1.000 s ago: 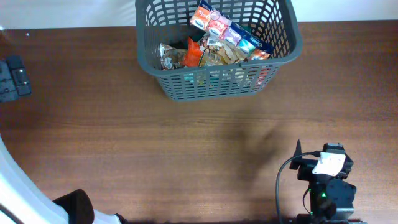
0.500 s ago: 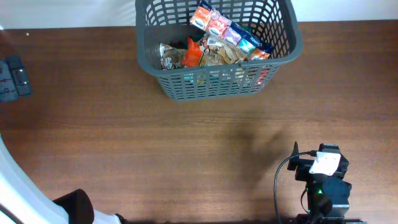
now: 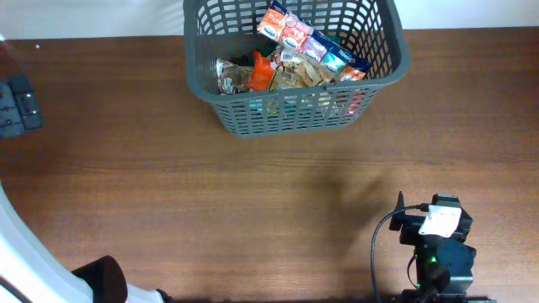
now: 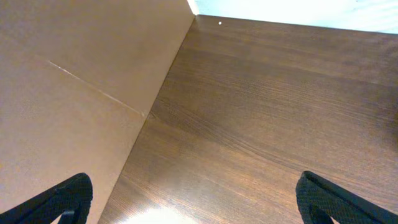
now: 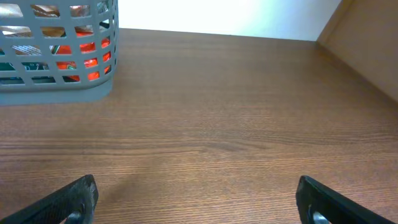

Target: Pack container

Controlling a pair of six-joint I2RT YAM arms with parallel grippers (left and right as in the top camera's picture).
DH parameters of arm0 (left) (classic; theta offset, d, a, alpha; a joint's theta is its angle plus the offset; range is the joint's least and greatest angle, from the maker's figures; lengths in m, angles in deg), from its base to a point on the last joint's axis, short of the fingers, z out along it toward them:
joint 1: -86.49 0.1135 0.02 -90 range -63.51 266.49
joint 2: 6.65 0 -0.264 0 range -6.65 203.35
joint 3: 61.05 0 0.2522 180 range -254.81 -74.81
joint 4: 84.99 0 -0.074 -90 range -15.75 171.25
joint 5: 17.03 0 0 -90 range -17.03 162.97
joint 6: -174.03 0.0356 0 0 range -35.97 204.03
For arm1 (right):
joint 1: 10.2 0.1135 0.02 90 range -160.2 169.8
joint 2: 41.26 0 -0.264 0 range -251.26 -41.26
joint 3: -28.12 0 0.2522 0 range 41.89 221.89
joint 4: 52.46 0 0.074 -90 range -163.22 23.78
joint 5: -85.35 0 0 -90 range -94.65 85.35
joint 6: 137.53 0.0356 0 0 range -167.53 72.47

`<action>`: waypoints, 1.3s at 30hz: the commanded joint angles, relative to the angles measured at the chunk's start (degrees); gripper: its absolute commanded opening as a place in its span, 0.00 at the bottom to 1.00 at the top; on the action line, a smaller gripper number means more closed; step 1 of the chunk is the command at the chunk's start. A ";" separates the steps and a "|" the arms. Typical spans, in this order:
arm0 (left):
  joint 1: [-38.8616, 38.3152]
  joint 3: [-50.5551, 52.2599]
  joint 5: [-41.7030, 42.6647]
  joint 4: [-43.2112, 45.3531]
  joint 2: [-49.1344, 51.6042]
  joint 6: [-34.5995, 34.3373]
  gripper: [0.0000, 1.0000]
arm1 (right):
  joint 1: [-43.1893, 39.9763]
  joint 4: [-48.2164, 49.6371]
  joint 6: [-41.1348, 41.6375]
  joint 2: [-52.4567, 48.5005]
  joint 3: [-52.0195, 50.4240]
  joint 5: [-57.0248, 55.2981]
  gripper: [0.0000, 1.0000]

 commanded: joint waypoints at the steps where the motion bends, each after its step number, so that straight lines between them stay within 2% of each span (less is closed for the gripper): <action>1: 0.24 -0.26 0.22 0.00 -0.48 -0.50 0.99 | -0.17 0.20 0.48 0.68 -0.52 -0.09 1.00; 5: 0.22 -0.22 0.22 0.74 -0.94 -0.48 0.99 | -0.17 0.20 0.48 0.68 -0.52 -0.09 0.99; 7: 0.00 0.63 1.60 4.63 -1.31 -0.76 0.99 | -0.17 0.20 0.48 0.68 -0.52 -0.09 0.99; 9: -0.85 2.69 6.54 9.35 -2.23 -2.01 0.99 | -0.17 0.20 0.48 0.68 -0.52 -0.09 0.99; 12: -3.43 9.33 16.55 21.42 -5.09 -2.01 0.99 | -0.17 0.20 0.48 0.68 -0.52 -0.09 0.99; 14: -6.08 17.22 23.61 32.13 -8.76 -2.01 0.99 | -0.17 0.20 0.48 0.68 -0.52 -0.09 0.99; 17: -10.67 30.38 27.85 46.77 -14.86 -2.01 0.99 | -0.17 0.20 0.48 0.68 -0.52 -0.09 0.99; 25: -22.43 72.17 27.71 87.27 -34.42 -1.97 0.99 | -0.17 0.20 0.48 0.68 -0.52 -0.09 0.99; 29: -24.81 92.48 27.71 102.42 -43.95 -1.97 0.99 | -0.17 0.20 0.48 0.68 -0.52 -0.09 0.99; 33: -25.68 110.71 27.74 109.83 -53.64 -1.99 0.99 | -0.17 0.20 0.48 0.68 -0.52 -0.09 0.99; 39: -26.25 129.04 27.71 110.14 -67.91 -1.97 0.99 | -0.17 0.20 0.48 0.68 -0.52 -0.09 0.99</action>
